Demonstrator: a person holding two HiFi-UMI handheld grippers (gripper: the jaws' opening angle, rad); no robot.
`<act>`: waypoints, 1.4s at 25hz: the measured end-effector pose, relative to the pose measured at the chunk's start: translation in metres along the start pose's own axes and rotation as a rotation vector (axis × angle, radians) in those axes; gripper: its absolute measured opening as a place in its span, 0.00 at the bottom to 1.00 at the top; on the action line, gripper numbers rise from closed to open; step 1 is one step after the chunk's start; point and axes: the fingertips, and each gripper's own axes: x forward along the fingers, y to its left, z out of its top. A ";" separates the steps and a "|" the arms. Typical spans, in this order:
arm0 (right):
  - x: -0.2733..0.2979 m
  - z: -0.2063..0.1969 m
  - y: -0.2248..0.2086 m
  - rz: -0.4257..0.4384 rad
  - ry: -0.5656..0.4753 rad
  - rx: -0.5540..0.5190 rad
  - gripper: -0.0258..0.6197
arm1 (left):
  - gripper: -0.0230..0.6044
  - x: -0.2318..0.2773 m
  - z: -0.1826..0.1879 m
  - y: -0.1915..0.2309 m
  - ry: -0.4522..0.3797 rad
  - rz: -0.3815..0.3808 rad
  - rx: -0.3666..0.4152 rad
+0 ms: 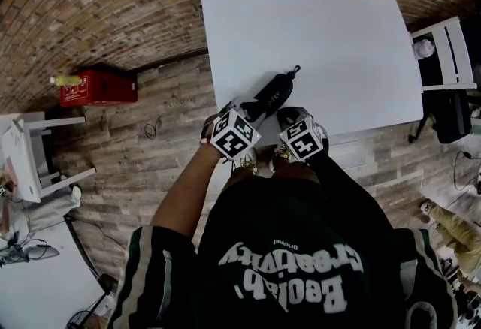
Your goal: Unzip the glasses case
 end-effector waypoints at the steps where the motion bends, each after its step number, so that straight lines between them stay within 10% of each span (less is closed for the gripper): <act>1: 0.000 0.000 -0.002 -0.001 0.000 0.001 0.06 | 0.21 0.000 0.000 0.000 0.001 0.000 -0.001; 35: -0.004 0.000 -0.043 -0.057 -0.002 0.003 0.06 | 0.21 0.001 -0.001 -0.001 0.017 -0.019 0.007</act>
